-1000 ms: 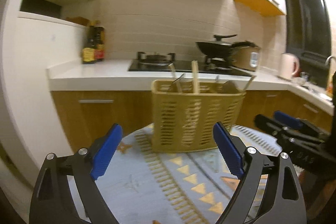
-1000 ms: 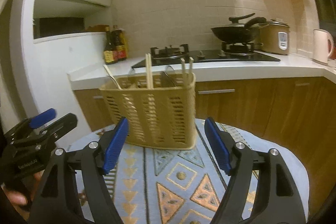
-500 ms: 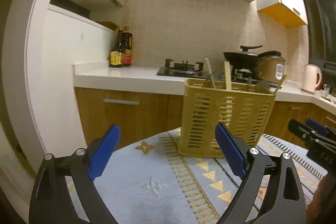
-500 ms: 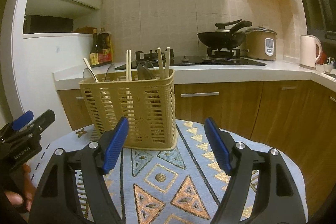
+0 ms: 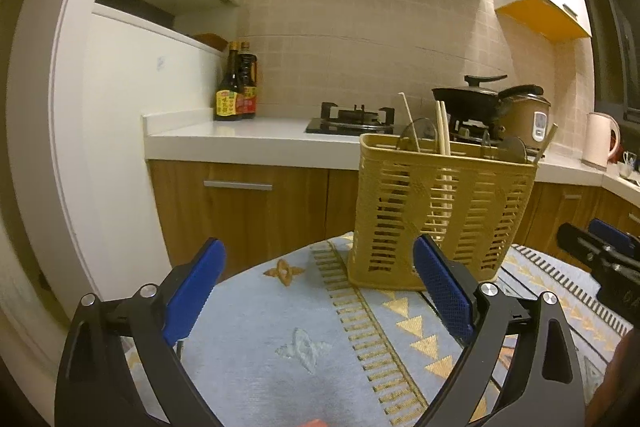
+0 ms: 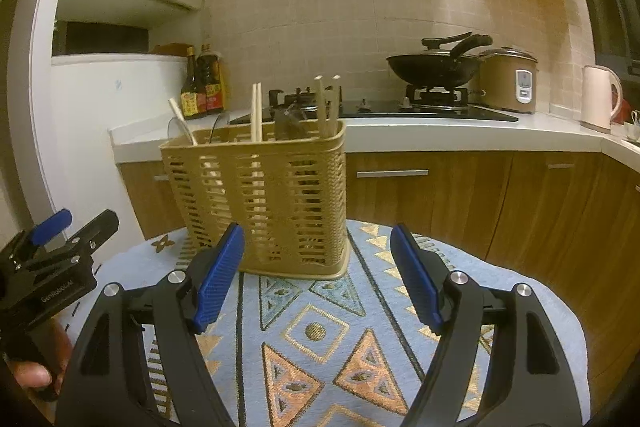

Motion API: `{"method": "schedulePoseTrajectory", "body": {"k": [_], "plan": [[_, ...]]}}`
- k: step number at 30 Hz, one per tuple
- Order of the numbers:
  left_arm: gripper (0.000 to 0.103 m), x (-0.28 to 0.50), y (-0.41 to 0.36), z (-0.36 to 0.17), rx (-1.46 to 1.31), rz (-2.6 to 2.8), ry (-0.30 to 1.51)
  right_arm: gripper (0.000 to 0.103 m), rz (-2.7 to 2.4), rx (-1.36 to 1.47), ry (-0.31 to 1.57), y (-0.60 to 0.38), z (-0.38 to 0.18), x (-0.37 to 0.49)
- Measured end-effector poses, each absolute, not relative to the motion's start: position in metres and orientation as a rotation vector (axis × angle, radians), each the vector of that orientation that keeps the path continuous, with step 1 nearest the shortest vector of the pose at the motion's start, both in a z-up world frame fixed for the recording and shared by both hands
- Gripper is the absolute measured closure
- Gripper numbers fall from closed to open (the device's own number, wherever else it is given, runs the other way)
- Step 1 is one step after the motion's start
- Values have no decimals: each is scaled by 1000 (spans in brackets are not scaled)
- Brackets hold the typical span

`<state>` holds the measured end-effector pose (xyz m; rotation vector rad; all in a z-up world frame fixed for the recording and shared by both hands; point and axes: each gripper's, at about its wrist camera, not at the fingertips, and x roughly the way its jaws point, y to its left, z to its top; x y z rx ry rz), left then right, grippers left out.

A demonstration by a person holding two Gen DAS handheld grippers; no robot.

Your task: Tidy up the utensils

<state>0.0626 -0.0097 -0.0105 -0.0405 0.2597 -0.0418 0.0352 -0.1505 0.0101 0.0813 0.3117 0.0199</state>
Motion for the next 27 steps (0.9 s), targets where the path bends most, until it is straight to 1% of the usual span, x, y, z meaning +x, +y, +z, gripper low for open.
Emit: {"method": "schedulePoseTrajectory", "body": {"k": [15, 27], "plan": [[8, 65, -12, -12, -30, -57, 261, 29, 3, 58, 316, -147, 9, 38], [8, 67, -12, -12, -28, -61, 267, 24, 4, 63, 321, -148, 8, 39]]}}
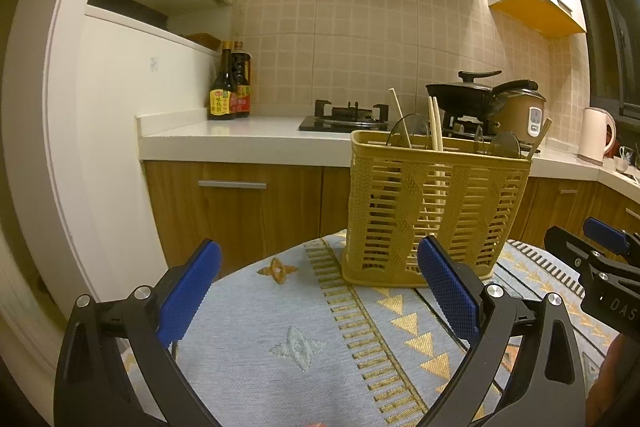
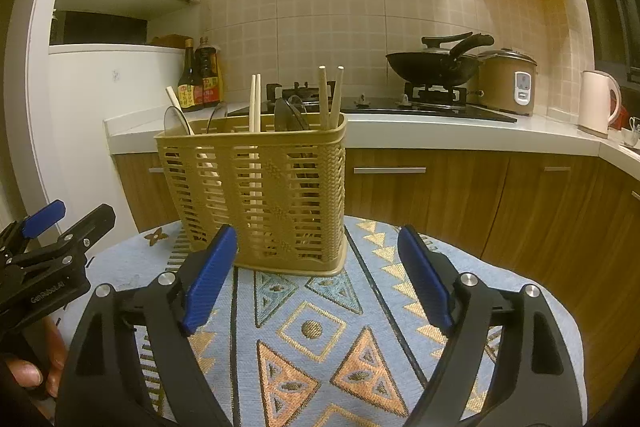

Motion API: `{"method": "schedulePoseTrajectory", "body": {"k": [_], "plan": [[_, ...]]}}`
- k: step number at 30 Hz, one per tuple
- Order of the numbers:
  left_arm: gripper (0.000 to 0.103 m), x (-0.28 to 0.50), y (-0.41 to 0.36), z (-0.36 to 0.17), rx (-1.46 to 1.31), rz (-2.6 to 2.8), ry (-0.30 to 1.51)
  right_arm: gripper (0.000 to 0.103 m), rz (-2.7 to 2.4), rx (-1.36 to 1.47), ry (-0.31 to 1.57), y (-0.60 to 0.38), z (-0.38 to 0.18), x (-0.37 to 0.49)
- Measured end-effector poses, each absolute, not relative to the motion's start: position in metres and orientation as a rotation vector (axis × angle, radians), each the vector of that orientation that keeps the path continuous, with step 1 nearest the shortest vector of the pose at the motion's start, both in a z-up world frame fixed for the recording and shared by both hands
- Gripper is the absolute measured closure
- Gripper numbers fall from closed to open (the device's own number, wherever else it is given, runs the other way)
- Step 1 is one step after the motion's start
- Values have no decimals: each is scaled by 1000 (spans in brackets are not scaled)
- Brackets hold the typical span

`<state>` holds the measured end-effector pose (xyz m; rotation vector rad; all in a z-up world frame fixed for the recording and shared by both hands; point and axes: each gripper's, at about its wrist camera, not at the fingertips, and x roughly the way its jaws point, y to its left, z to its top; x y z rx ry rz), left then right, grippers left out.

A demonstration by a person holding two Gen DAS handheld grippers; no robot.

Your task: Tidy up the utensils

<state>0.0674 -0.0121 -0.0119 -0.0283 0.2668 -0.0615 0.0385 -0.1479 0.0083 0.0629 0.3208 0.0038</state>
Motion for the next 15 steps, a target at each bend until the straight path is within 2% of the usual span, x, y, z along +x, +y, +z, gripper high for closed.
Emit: {"method": "schedulePoseTrajectory", "body": {"k": [15], "plan": [[8, 67, -14, -13, -18, -69, 269, 24, 0, 77, 324, -150, 7, 41]]}}
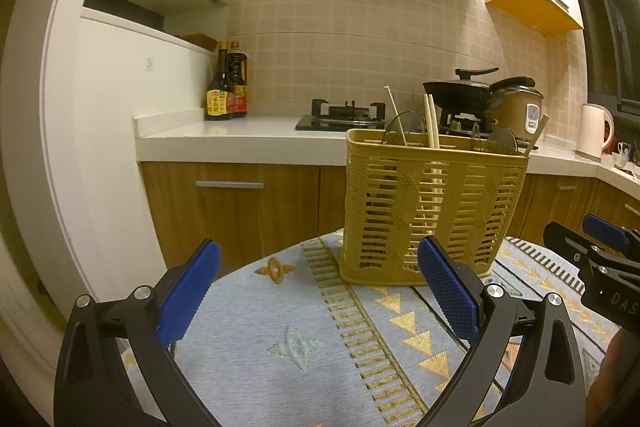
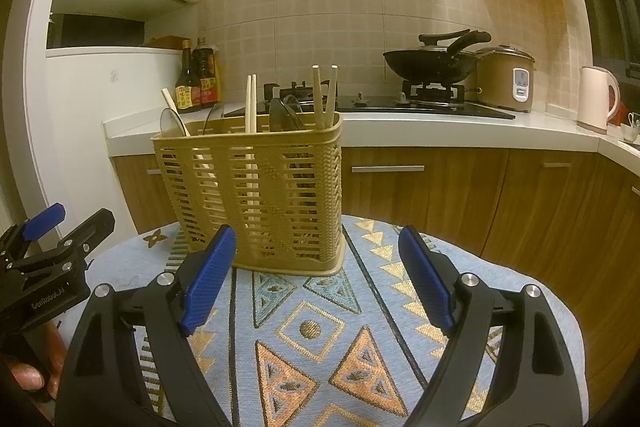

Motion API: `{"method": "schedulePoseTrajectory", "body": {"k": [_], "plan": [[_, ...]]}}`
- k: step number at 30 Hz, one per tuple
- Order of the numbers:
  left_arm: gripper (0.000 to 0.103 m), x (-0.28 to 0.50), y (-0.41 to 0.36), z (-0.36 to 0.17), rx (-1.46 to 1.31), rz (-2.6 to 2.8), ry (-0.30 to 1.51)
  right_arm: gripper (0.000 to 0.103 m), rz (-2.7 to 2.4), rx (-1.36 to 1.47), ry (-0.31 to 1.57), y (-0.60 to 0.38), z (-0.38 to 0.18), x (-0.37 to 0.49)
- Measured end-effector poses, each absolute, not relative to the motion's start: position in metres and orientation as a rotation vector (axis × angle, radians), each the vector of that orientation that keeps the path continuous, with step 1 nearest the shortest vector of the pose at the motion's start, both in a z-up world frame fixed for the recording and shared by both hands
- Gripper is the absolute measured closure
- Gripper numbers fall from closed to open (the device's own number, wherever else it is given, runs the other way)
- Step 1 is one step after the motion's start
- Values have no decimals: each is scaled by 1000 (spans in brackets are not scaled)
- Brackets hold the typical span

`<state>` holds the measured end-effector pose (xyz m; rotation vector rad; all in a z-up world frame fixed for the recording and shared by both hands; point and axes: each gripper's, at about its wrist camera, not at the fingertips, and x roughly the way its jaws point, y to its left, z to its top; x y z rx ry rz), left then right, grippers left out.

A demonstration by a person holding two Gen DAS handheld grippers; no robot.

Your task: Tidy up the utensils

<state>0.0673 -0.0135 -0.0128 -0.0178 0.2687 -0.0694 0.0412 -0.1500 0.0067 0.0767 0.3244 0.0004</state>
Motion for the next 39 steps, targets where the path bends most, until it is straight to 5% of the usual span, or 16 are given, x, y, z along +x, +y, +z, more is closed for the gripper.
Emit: {"method": "schedulePoseTrajectory", "body": {"k": [39], "plan": [[8, 73, -9, -16, -36, -77, 295, 22, 4, 71, 340, -152, 4, 44]]}}
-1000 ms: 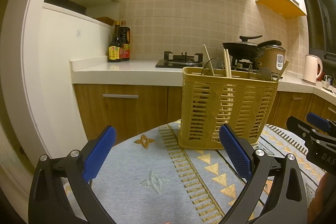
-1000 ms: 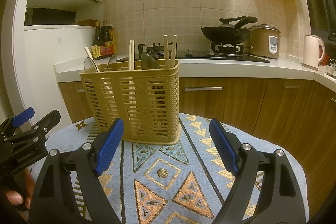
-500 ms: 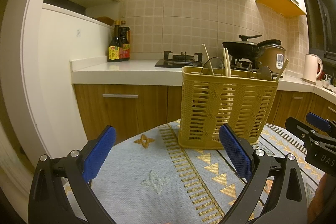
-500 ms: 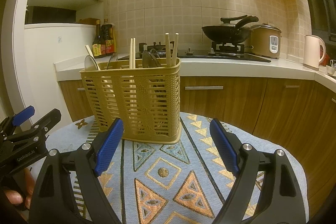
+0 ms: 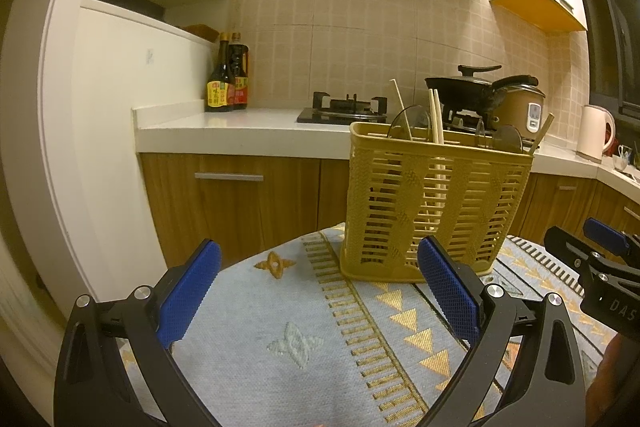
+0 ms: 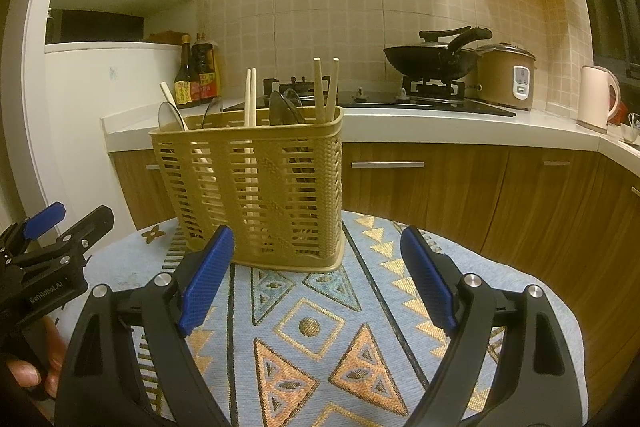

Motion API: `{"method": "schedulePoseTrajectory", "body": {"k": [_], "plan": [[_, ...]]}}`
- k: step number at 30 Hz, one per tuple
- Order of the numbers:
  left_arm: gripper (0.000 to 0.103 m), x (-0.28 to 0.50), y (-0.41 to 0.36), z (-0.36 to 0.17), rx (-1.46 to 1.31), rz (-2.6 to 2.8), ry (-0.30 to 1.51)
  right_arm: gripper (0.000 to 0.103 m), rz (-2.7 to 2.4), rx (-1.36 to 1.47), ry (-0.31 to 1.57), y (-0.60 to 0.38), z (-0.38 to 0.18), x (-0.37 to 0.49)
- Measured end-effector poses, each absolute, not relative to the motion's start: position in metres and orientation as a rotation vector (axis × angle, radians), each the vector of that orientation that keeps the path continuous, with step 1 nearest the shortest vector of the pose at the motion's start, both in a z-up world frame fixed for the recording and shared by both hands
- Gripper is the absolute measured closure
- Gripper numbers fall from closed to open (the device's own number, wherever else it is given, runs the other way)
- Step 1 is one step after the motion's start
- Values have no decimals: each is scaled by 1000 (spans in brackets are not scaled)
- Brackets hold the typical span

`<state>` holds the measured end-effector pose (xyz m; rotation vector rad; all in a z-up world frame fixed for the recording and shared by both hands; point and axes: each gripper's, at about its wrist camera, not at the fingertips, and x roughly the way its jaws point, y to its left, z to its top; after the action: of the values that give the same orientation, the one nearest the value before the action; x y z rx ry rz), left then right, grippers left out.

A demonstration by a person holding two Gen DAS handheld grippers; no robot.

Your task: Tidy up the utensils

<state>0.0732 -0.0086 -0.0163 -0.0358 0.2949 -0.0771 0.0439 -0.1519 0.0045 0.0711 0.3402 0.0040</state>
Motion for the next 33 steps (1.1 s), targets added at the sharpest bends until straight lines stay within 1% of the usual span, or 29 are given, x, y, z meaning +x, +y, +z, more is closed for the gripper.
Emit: {"method": "schedulePoseTrajectory", "body": {"k": [33], "plan": [[8, 76, -10, -18, -22, -84, 308, 18, 14, 39, 354, -148, 1, 46]]}}
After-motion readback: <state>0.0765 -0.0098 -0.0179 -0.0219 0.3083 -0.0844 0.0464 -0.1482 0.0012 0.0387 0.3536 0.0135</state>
